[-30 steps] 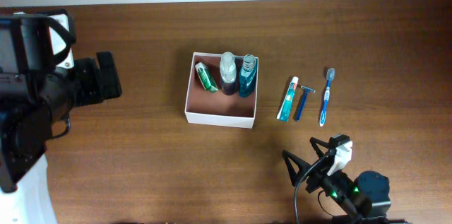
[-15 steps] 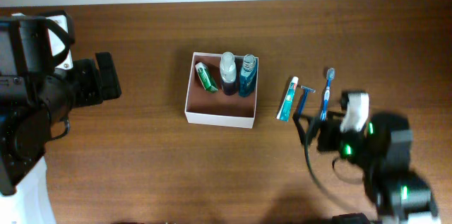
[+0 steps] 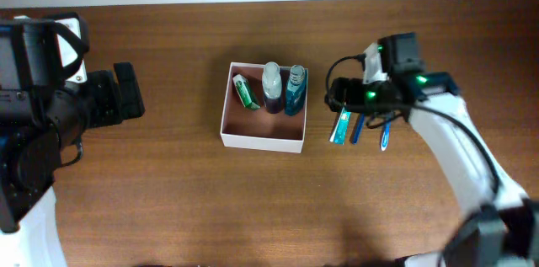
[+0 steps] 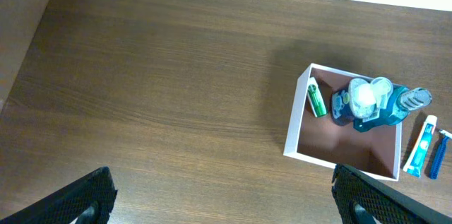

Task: Pack container
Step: 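Move right gripper to the Colgate toothpaste tube and grasp it, then carry the toothpaste tube into the box and release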

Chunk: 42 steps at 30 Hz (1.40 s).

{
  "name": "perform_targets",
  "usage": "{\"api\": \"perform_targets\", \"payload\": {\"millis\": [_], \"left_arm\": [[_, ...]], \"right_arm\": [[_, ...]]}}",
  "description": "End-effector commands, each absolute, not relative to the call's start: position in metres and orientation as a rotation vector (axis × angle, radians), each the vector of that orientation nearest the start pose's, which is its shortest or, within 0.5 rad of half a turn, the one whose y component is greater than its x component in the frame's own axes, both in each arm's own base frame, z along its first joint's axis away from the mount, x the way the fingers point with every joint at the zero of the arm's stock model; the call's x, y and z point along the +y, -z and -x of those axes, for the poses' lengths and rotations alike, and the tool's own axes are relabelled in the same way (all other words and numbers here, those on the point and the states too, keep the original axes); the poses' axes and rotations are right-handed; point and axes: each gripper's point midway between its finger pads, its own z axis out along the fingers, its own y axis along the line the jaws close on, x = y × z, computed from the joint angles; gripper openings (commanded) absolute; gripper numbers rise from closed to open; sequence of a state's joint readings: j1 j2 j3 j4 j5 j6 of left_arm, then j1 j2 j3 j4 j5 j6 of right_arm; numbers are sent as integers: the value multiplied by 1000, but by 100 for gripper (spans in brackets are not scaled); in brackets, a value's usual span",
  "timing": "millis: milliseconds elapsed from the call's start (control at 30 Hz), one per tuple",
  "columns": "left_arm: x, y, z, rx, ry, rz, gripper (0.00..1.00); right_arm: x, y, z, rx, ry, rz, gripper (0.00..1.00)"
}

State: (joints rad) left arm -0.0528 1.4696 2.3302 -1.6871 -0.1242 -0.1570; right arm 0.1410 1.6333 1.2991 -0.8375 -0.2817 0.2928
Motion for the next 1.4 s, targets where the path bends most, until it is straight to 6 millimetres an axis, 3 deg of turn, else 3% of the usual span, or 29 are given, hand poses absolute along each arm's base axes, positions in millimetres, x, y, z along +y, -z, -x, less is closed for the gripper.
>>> {"api": "perform_targets", "payload": {"millis": [0,267,433,567,700,1000,1200,1367], "left_arm": [[9,-426,-270,2363,-59,188,99],[9,-426,-270,2363,-59,188,99],[9,-426,-270,2363,-58,188,99],[9,-426,-270,2363,-59,188,99],[9,-426,-270,2363,-59,188,99],[9,-426,-270,2363,-58,188,99],[9,-426,-270,2363,-59,188,99],[9,-426,-270,2363,-58,188,99]], "right_arm": [[90,-100,-377,2841,-363,-284,96],[84,-31,-389,2936,-270,-408,78],[84,-9,-396,2946,-258,-422,67],[84,-6,-401,2931,-257,-418,59],[77,-3,-400,2932,-187,-419,40],[76,6,-390,2970,-42,-333,38],[77,6,-381,3008,-27,-325,25],[76,-13,-379,3027,-15,-328,18]]}}
